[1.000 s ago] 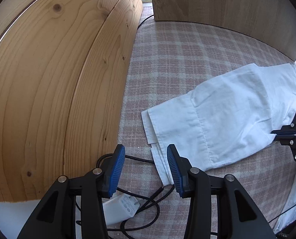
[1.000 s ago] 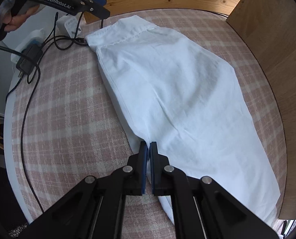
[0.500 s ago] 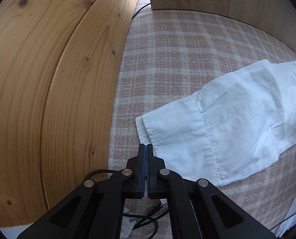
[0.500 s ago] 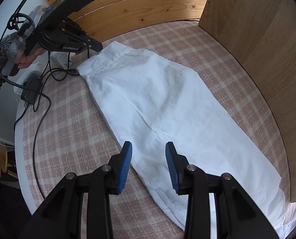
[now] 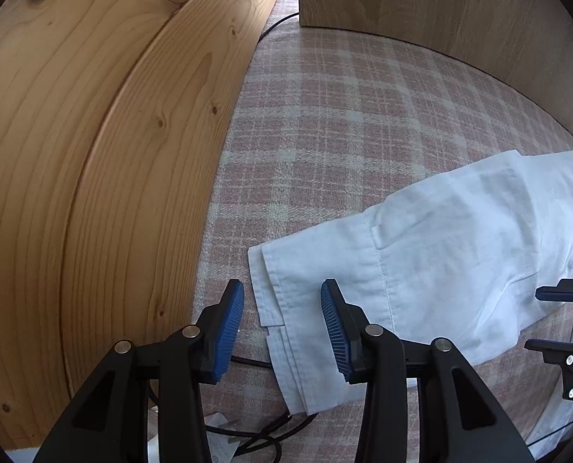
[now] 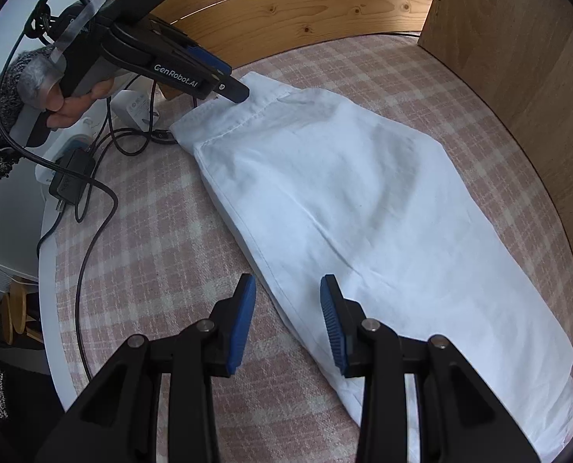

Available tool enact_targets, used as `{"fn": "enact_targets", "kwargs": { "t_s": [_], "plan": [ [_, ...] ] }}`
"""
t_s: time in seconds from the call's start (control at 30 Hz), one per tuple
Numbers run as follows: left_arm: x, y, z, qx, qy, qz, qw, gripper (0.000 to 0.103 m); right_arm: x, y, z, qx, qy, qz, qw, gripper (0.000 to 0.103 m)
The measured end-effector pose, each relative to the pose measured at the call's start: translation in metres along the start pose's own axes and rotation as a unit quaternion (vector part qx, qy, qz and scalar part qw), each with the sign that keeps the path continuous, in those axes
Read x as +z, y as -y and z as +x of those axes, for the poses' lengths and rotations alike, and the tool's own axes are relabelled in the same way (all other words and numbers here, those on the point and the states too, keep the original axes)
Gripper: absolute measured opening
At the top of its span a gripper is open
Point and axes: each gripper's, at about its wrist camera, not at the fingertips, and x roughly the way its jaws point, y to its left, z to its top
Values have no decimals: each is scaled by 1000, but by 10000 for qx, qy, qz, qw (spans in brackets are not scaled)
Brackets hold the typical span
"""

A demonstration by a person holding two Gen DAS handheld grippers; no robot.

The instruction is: Fold clothes

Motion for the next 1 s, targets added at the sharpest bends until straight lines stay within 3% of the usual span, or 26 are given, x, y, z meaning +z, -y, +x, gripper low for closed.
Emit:
{"fn": "enact_targets", "kwargs": {
  "t_s": [0.03,0.07,0.13,0.27,0.4,0.43,0.5,0.57,0.6,0.67,0.77,0.8,0.83,0.9,0.93,0.97,1.0],
  "plan": [
    [1,1,1,-43,22,14,10000,34,0,2,1,-11,-12,35,10000,35],
    [2,2,2,-94,47,27,9999,19,-1,5,2,-10,-22,71,10000,34],
    [8,9,2,-116,101,137,9998,3,-3,9,6,17,-33,150,9999,34],
    [-1,21,-6,-102,140,271,9995,2,-5,13,10,42,-52,226,9997,34],
    [-8,4,-15,66,194,97,9997,2,-6,14,6,103,57,278,9995,35],
    [-6,1,-14,14,211,43,9998,3,-5,14,9,107,19,266,9996,35],
    [2,0,-5,138,-34,114,9998,15,-4,13,14,106,-91,233,9996,39],
    [7,-6,-3,299,-128,110,9994,46,-5,10,16,79,-64,172,9998,40],
    [8,-10,-5,238,-80,41,9997,53,-6,10,17,74,-77,158,9998,40],
    [14,-18,-7,123,-41,-69,9999,53,-8,11,18,78,-90,138,9998,39],
    [17,-22,7,278,-255,152,9992,54,-13,17,15,-1,-168,67,9998,38],
    [16,-23,7,300,-165,197,9992,53,-14,19,14,-18,-183,119,9998,38],
    [15,-21,6,259,-126,211,9994,50,-16,22,12,-27,-193,181,9996,38],
    [14,-18,5,15,-56,210,9998,31,-20,27,5,-35,-60,379,9993,38],
    [9,-9,2,-111,-7,277,9996,13,-22,30,1,-38,14,482,9988,38],
    [4,-1,0,-76,61,381,9992,6,-25,34,-6,-5,146,631,9979,38],
    [2,6,0,63,125,521,9985,4,-29,38,-14,69,296,827,9961,38]
  ]
}}
